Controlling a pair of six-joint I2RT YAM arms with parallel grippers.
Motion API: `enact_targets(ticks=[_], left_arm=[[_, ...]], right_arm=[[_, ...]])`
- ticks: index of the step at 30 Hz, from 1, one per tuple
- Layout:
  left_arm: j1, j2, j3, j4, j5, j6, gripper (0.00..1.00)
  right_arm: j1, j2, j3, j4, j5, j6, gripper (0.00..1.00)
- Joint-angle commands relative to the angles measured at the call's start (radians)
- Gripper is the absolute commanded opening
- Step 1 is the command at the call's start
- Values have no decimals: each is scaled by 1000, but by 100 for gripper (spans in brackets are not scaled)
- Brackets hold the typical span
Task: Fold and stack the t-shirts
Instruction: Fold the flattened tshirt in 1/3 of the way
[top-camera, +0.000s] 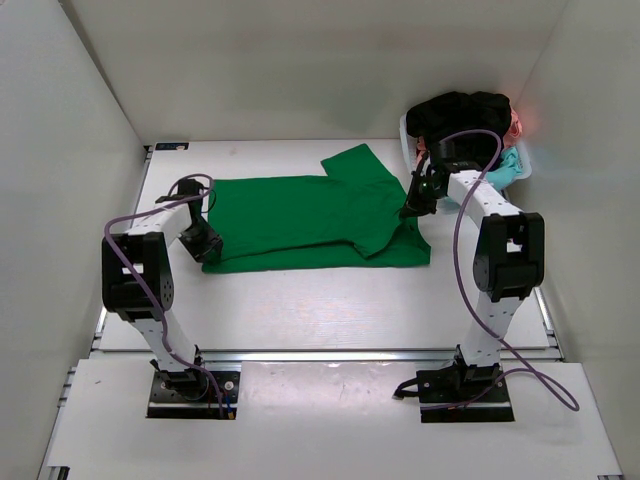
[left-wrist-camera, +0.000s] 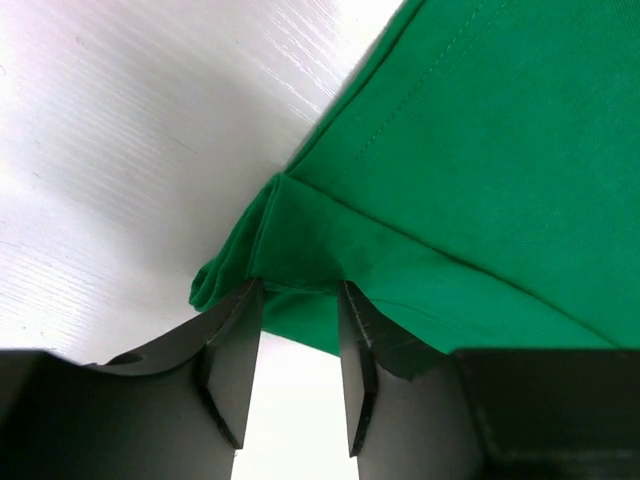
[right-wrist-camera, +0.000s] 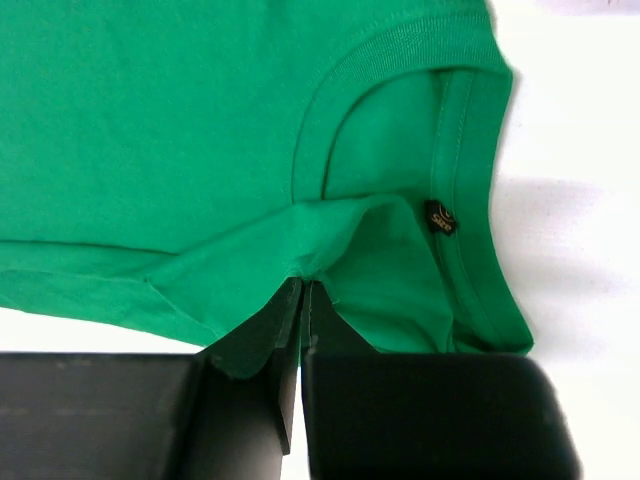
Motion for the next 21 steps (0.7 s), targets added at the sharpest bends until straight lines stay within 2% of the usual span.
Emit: enact_targets(ticks=[1, 7, 10, 11, 12, 21], left_arm=[[-14, -6, 28, -8, -21, -3, 47], [-11, 25, 47, -4, -40, 8, 39], [-11, 34, 52, -5, -44, 11, 18], [-10, 31, 47, -5, -46, 12, 6], [-8, 40, 52, -4, -44, 11, 0], [26, 43, 182, -14, -49, -3, 0]], right_arm=[[1, 15, 45, 10, -6, 6, 0], [-3, 16, 45, 12, -6, 6, 0], [-6, 13, 50, 14, 3, 9, 0], [-9, 13, 52, 17, -5, 7, 0], [-6, 15, 55, 15, -8, 10, 0], [-23, 23, 61, 14, -5, 6, 0]])
